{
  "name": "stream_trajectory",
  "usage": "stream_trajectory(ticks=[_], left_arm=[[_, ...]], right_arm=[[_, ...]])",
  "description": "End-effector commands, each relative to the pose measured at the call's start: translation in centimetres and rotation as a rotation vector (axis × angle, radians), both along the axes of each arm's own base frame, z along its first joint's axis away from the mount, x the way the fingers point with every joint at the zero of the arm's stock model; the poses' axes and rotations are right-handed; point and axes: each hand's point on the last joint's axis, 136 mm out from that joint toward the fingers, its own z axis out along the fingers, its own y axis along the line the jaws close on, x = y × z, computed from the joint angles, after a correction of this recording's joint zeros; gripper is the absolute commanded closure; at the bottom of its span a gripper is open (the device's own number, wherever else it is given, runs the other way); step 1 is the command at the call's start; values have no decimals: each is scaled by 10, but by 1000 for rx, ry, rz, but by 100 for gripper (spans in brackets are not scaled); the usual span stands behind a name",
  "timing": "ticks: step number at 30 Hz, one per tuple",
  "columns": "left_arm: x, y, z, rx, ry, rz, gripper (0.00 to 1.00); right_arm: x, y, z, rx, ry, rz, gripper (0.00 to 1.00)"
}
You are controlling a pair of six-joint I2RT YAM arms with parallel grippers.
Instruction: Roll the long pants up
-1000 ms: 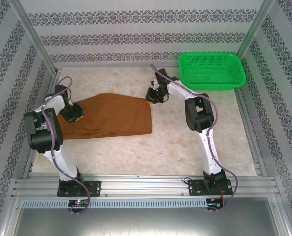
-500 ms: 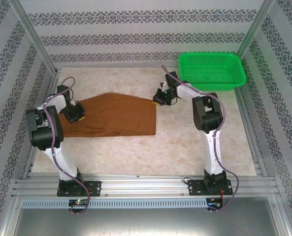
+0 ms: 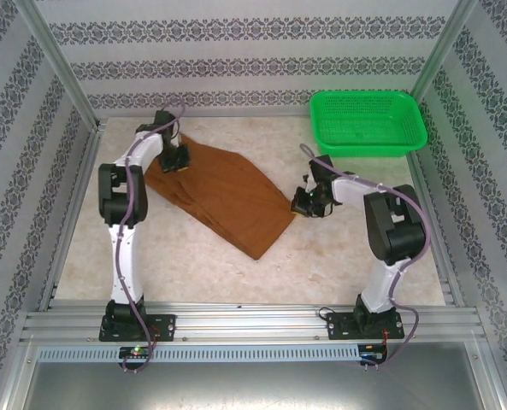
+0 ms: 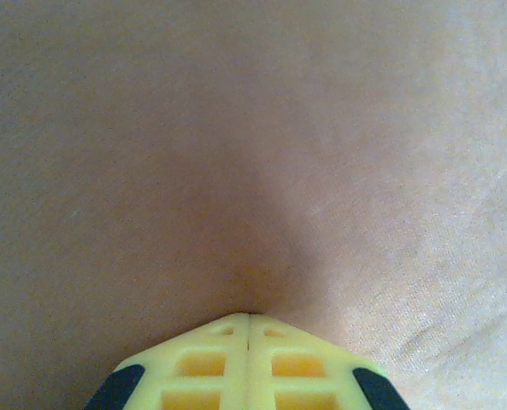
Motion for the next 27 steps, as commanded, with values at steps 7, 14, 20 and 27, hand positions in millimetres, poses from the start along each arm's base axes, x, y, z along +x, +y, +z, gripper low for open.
stream_trajectory(ticks=[7, 14, 20, 27], left_arm=[[57, -79, -25, -130, -68, -94, 99], [65, -116, 5, -205, -152, -137, 71], [51, -119, 139, 51, -407, -222, 0], [-4, -103, 198, -36, -454, -167, 6]], right_arm=[[-126, 26, -10, -210, 90, 195, 100], [-131, 46, 31, -379, -54, 326, 28], [-86, 25, 118, -489, -358, 240, 2], [-19, 47, 126, 59, -278, -16, 80]])
